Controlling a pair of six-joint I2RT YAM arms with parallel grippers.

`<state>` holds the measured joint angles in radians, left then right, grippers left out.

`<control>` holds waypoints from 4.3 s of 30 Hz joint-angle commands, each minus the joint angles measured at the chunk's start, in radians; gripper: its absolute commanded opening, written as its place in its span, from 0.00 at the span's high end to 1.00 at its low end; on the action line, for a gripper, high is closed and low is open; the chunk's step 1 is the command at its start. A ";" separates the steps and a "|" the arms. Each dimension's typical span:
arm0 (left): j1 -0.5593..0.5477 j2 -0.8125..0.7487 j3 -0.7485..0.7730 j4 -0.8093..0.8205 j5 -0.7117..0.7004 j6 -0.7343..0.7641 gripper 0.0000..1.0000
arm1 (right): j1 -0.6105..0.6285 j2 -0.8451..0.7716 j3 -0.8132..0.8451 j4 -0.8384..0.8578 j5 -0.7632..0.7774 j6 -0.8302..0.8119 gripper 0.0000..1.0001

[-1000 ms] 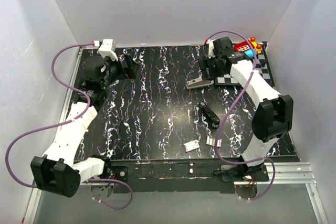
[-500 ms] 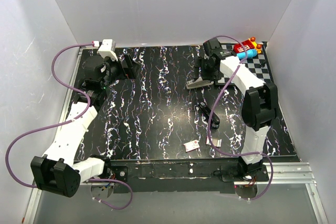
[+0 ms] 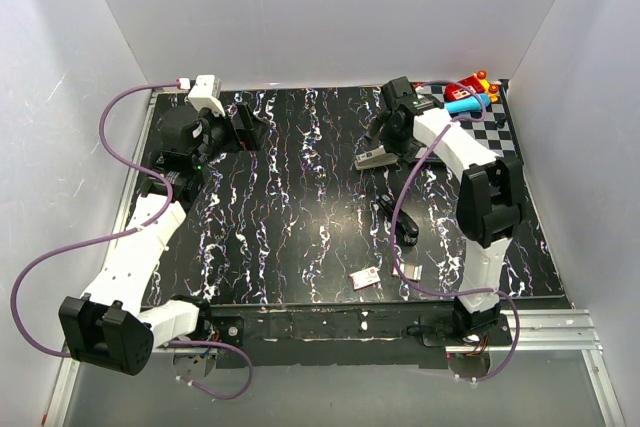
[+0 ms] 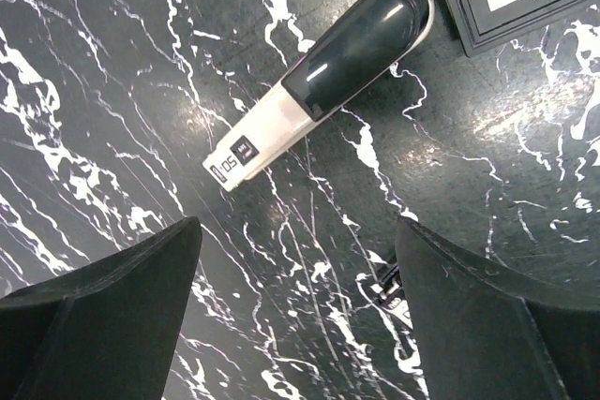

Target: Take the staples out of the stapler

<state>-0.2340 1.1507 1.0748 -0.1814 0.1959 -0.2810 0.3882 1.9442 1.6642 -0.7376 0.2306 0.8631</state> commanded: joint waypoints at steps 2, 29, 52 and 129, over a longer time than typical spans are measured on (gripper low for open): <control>0.001 -0.008 0.010 -0.010 0.028 -0.018 0.02 | 0.009 0.073 0.108 -0.083 0.061 0.209 0.08; 0.001 0.000 0.020 -0.026 0.071 -0.041 0.02 | 0.014 0.268 0.230 -0.095 0.087 0.393 0.12; 0.001 0.007 0.024 -0.029 0.083 -0.050 0.02 | 0.014 0.272 0.186 -0.037 0.059 0.366 0.67; 0.047 -0.103 0.022 -0.066 -0.052 0.003 0.02 | 0.531 0.409 0.555 0.127 0.012 0.159 0.49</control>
<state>-0.1967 1.0550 1.0748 -0.2367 0.1291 -0.2737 0.9169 2.4283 2.1712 -0.6556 0.2394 1.0389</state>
